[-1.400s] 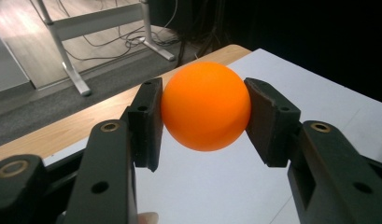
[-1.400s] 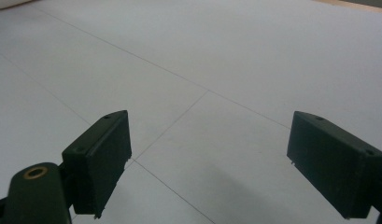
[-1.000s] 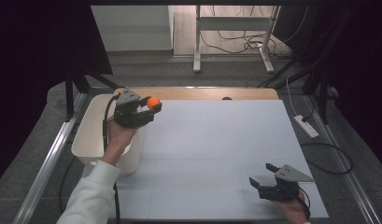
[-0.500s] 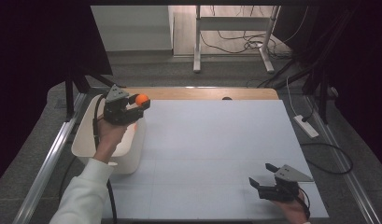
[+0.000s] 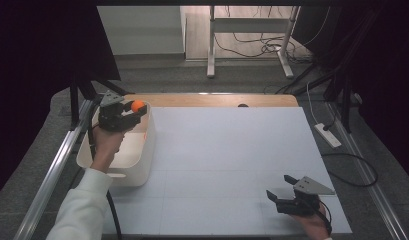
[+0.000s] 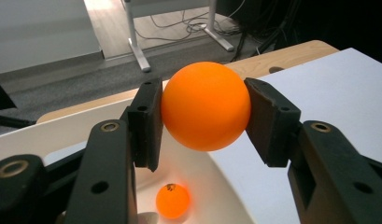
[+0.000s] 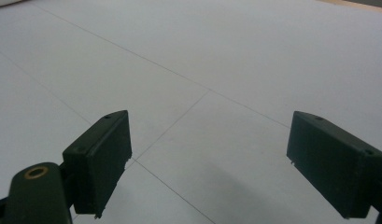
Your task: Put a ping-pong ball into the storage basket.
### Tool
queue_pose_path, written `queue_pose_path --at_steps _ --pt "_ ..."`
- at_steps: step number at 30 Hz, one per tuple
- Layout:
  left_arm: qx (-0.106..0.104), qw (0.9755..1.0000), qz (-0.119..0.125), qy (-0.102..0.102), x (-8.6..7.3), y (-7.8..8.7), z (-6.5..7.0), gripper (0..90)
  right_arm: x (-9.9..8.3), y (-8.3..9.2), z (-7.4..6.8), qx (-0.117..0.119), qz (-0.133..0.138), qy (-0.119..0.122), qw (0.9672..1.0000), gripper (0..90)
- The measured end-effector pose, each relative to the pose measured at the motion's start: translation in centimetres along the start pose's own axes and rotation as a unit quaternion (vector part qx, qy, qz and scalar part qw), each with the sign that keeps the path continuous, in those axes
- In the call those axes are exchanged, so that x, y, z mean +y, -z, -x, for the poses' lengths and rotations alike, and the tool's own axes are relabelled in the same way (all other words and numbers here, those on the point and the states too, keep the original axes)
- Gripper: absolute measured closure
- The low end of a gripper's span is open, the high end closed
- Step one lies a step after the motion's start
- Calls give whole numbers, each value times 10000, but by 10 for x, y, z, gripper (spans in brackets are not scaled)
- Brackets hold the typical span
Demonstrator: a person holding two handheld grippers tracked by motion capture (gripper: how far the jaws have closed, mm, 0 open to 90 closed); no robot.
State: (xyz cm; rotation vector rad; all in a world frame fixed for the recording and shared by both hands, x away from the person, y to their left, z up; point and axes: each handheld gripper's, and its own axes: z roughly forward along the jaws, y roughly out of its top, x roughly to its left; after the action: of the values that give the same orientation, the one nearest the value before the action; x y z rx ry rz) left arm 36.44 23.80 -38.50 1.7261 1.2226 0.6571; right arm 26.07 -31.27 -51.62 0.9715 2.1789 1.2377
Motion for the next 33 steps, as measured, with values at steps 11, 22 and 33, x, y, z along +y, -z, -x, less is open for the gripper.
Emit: queue_pose_path --at_steps 11,22,33 --pt "67 9998 -151 74 -3 -3 -7 501 0 0 0 0 -3 -7 10000 139" --pt "184 9979 -595 186 -10 -17 -16 499 0 0 0 1 -31 -11 10000 139" --pt "221 9953 -910 259 -14 -26 -21 495 -1 0 1 1 -40 -9 10000 139"
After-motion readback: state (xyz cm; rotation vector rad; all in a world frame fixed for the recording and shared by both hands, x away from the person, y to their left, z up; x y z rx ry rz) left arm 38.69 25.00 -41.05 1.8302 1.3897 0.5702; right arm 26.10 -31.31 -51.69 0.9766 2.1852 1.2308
